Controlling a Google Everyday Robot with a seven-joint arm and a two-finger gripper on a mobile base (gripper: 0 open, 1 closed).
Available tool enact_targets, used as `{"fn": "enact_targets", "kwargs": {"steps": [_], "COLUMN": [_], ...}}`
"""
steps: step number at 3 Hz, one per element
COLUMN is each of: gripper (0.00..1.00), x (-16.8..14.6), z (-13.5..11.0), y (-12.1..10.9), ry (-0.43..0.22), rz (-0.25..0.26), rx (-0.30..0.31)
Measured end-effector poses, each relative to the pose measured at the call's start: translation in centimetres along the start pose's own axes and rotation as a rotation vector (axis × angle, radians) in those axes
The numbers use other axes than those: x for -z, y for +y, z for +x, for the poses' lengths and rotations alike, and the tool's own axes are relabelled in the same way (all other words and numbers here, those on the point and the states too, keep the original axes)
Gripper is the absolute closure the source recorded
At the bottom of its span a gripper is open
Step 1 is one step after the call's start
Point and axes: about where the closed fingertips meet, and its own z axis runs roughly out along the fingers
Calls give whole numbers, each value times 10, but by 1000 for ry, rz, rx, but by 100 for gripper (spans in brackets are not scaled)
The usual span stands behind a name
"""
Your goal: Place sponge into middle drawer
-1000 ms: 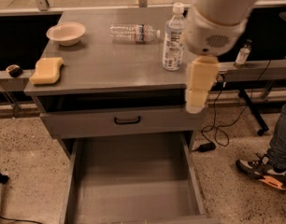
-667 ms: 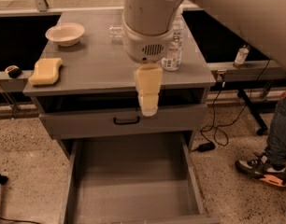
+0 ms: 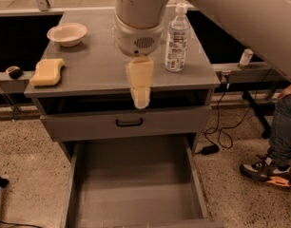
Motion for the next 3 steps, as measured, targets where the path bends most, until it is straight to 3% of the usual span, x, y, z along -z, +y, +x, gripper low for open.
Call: {"fn": "enact_targets", "kwargs": {"steps": [1,2,3], "gripper": [0,0,0], "x": [-34,-63,-98], "z": [-37,-72,-99], "y": [-71,-113,-139], "ry": [-91,-148,-215], "rz": [12,14,9], "rx": [95,130,85]}}
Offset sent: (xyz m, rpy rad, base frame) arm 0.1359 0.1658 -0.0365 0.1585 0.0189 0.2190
